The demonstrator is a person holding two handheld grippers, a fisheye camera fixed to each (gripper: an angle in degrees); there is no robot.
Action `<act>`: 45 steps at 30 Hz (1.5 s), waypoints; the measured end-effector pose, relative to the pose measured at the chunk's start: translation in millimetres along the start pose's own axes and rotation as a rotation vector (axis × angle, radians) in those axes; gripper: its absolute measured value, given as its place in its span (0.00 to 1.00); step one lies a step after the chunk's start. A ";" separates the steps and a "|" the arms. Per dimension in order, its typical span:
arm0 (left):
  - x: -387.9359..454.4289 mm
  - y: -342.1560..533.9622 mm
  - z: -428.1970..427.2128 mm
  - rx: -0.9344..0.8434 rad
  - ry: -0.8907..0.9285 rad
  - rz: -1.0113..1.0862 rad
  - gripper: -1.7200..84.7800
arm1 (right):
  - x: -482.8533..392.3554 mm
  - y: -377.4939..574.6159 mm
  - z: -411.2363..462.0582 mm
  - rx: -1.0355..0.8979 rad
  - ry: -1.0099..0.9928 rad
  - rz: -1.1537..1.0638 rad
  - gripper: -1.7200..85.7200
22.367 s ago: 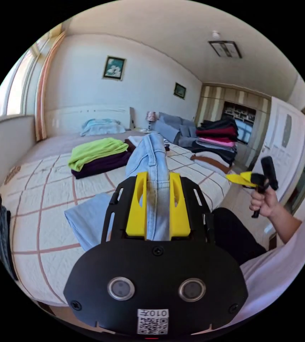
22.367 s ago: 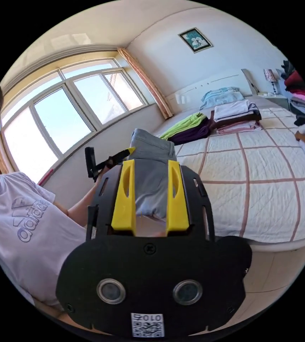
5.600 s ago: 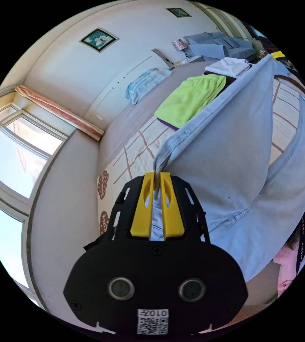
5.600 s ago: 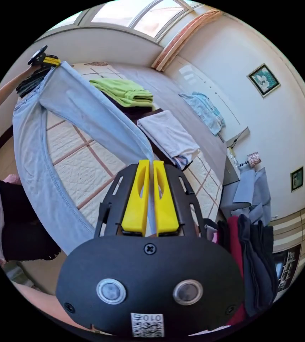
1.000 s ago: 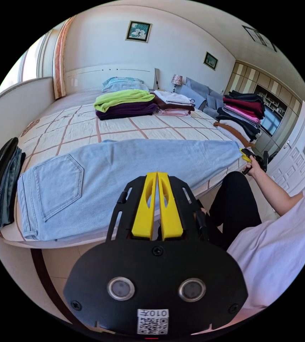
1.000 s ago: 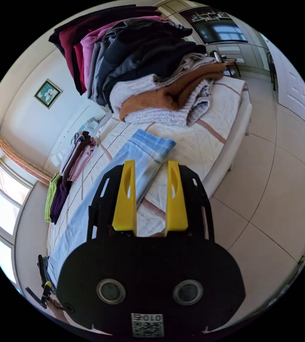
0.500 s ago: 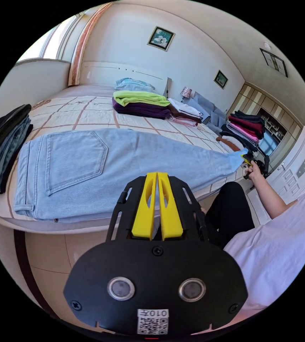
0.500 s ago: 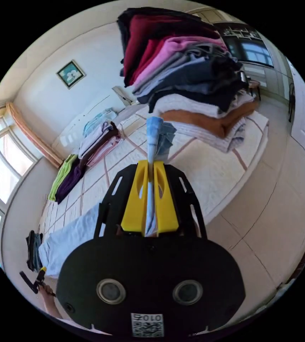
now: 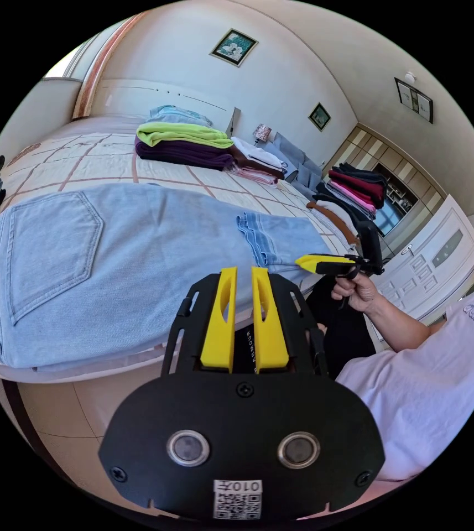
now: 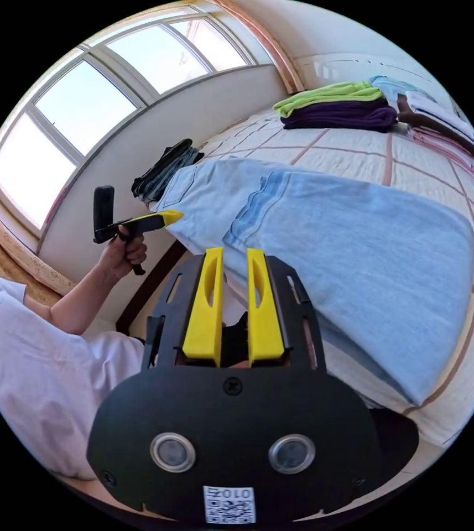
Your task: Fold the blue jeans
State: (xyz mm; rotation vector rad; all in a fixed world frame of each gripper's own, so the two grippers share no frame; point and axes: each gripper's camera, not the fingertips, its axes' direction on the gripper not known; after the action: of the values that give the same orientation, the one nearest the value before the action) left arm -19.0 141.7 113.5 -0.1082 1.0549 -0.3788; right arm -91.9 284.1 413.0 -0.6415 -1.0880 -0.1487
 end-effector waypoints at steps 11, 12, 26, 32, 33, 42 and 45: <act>74.3 -37.2 110.2 -0.120 -0.058 0.160 0.07 | 21.6 74.0 -47.2 0.215 0.238 0.189 0.07; 84.6 -37.4 124.1 -0.153 -0.082 0.190 0.06 | 22.0 76.1 -46.9 0.210 0.247 0.192 0.07; 75.9 3.4 125.2 -0.110 -0.136 0.157 0.04 | 24.5 88.4 -4.8 0.191 0.243 0.169 0.05; 106.9 2.5 171.8 -0.190 -0.240 0.296 0.05 | 16.1 84.6 5.8 0.166 0.258 0.123 0.05; 105.5 3.6 175.6 -0.178 -0.245 0.277 0.04 | 16.2 85.5 6.0 0.164 0.261 0.123 0.05; 111.7 9.7 135.4 -0.099 -0.215 0.302 0.03 | 30.7 107.0 6.0 0.187 0.262 0.178 0.05; 84.8 16.0 156.5 -0.195 -0.186 0.211 0.05 | 35.2 106.7 12.8 0.176 0.240 0.180 0.05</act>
State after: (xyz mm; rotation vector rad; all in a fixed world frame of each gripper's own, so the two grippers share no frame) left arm 157.3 112.0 116.5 -0.2008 0.9067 -0.0724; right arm -40.8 384.5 403.2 -0.5448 -0.7984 0.0255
